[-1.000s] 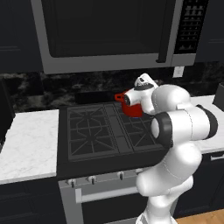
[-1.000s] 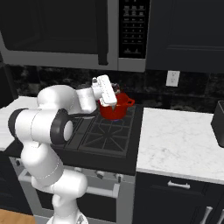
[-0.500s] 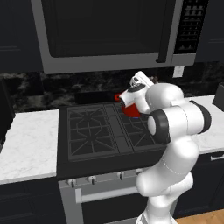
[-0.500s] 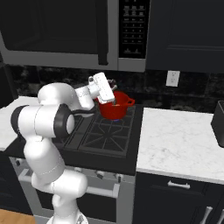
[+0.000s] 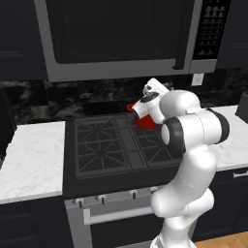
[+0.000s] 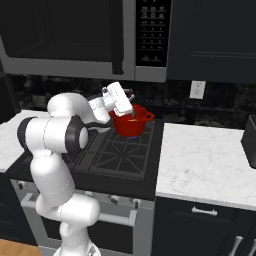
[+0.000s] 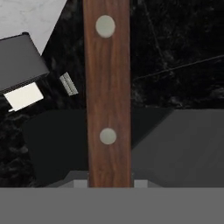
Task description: Put the garlic and potato in the pot. Retrieve the spatula and lightly stir the vegetables in the pot.
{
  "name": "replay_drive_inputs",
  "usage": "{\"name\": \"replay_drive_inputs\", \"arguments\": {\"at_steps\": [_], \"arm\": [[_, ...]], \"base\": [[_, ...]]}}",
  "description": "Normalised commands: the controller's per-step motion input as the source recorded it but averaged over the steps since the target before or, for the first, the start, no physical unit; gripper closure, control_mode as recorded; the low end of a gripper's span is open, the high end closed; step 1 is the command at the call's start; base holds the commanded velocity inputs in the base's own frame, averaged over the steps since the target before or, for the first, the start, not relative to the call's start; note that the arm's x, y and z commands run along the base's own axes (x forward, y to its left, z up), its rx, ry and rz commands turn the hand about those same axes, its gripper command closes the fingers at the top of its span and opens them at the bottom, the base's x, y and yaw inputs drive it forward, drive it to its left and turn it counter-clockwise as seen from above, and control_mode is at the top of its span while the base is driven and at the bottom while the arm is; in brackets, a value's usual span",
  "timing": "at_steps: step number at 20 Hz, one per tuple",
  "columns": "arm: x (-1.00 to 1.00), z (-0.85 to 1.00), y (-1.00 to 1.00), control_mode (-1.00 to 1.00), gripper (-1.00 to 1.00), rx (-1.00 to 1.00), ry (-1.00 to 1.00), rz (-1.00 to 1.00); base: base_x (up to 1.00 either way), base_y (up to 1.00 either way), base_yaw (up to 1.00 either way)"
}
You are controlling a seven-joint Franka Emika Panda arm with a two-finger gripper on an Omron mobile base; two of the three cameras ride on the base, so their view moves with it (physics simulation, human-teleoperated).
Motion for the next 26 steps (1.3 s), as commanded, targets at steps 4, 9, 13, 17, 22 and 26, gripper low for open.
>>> {"name": "replay_drive_inputs", "arguments": {"at_steps": [4, 9, 13, 17, 22, 26], "arm": [[0.54, -0.10, 0.17, -1.00, 1.00, -0.04, 0.11, 0.01], [0.48, -0.19, 0.24, -1.00, 1.00, -0.05, 0.02, 0.02], [0.35, -0.21, 0.14, -1.00, 1.00, -0.05, 0.00, 0.00], [0.22, -0.31, 0.05, -1.00, 1.00, -0.04, 0.02, 0.00], [0.30, -0.16, 0.00, -1.00, 1.00, -0.02, 0.11, 0.00], [0.31, -0.11, 0.00, -1.00, 1.00, -0.02, 0.09, 0.00]], "base": [[0.00, 0.00, 0.00], [0.00, 0.00, 0.00], [0.00, 0.00, 0.00], [0.00, 0.00, 0.00], [0.00, 0.00, 0.00], [0.00, 0.00, 0.00]]}}
